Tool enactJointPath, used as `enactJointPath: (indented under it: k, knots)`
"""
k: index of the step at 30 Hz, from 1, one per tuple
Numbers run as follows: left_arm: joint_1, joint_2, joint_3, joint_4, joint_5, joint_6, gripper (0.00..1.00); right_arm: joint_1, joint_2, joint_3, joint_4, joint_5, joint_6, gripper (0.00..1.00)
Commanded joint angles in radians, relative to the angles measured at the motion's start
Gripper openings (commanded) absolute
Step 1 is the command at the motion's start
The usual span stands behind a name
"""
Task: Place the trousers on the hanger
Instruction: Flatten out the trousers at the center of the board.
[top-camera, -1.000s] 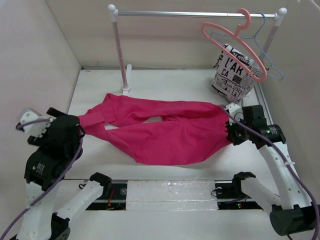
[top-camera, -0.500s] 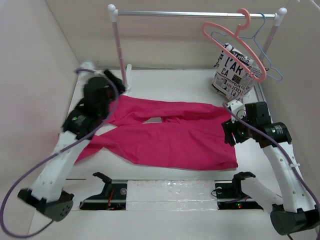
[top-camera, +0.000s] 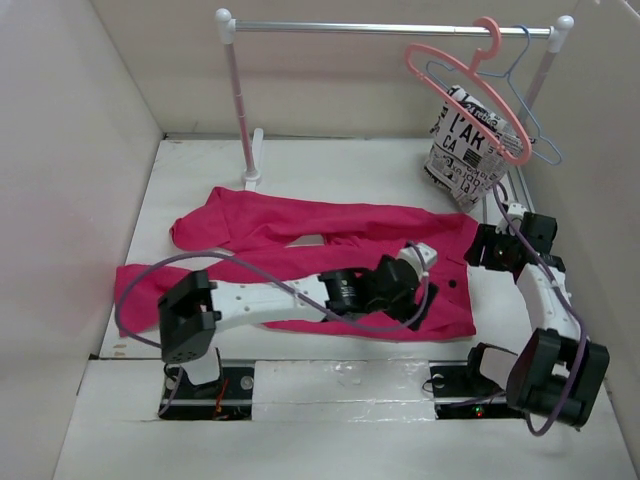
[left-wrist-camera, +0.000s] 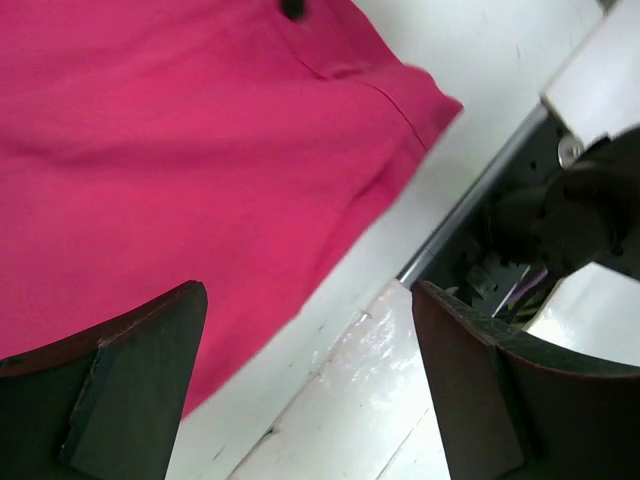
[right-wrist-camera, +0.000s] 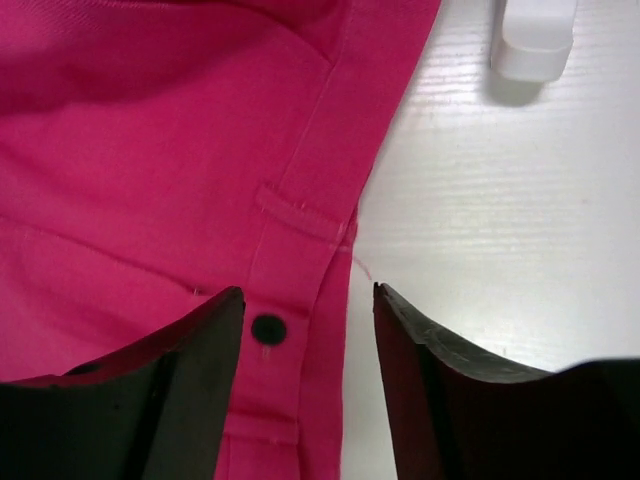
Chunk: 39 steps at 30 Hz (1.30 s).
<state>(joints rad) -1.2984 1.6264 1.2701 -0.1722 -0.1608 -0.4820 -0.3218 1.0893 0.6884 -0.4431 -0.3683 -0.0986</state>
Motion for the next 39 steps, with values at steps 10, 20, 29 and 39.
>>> enactJointPath:
  k: [10,20,29,39]
  knots:
    - [-0.027,0.234,0.063,0.123,0.129,0.163,0.79,-0.048,0.302,-0.064,0.420,-0.058,0.127,0.62]
    - [-0.027,0.334,-0.003,0.069,0.083,0.108,0.31,-0.002,0.388,-0.145,0.615,-0.170,0.220,0.31]
    - [-0.027,0.359,-0.006,0.080,0.198,0.100,0.00,-0.042,0.226,-0.060,0.506,-0.140,0.217,0.00]
    - [-0.027,0.429,0.228,0.132,0.473,0.074,0.00,-0.218,0.314,0.242,0.251,0.057,0.079,0.00]
